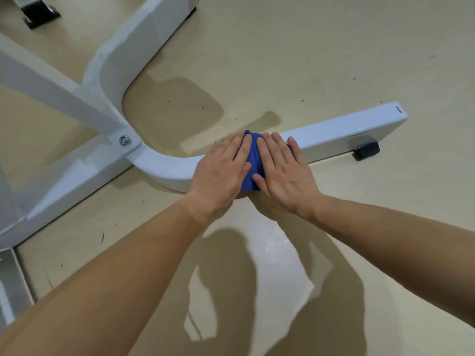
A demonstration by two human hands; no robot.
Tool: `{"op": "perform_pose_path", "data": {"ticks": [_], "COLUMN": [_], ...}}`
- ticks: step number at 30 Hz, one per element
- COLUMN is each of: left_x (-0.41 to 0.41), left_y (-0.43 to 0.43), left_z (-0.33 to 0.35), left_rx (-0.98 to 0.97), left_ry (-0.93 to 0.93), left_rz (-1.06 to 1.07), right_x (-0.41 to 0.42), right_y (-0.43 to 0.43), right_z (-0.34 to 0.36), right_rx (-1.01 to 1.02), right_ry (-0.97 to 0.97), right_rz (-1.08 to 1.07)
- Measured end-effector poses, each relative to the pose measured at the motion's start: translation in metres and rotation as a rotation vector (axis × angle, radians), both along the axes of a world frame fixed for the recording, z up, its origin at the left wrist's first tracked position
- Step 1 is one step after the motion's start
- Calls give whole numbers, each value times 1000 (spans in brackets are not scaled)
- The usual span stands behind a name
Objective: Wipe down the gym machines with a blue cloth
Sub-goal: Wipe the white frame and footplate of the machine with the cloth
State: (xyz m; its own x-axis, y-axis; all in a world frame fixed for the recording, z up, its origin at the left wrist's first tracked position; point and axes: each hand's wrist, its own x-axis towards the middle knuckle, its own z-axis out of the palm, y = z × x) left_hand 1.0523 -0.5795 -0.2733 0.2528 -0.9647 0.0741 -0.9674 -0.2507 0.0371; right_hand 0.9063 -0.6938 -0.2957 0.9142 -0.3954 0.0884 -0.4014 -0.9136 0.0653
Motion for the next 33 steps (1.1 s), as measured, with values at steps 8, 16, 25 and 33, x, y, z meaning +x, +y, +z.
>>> {"op": "perform_pose_path", "data": {"ticks": [8, 16, 25, 33], "left_x": [-53, -102, -132, -143], "left_y": [-79, -158, -217, -246], "left_z": [-5, -8, -4, 0], "left_rx": [-21, 10, 36, 58], "left_ry": [17, 0, 19, 31], "left_rz": [39, -20, -82, -170], "right_x": [-52, -102, -139, -157], "right_y": [-89, -156, -212, -233], "right_z": [2, 5, 13, 18], "right_rx": [-107, -94, -47, 11], "right_ry": [40, 19, 59, 109], "right_rz": [-28, -169, -212, -294]}}
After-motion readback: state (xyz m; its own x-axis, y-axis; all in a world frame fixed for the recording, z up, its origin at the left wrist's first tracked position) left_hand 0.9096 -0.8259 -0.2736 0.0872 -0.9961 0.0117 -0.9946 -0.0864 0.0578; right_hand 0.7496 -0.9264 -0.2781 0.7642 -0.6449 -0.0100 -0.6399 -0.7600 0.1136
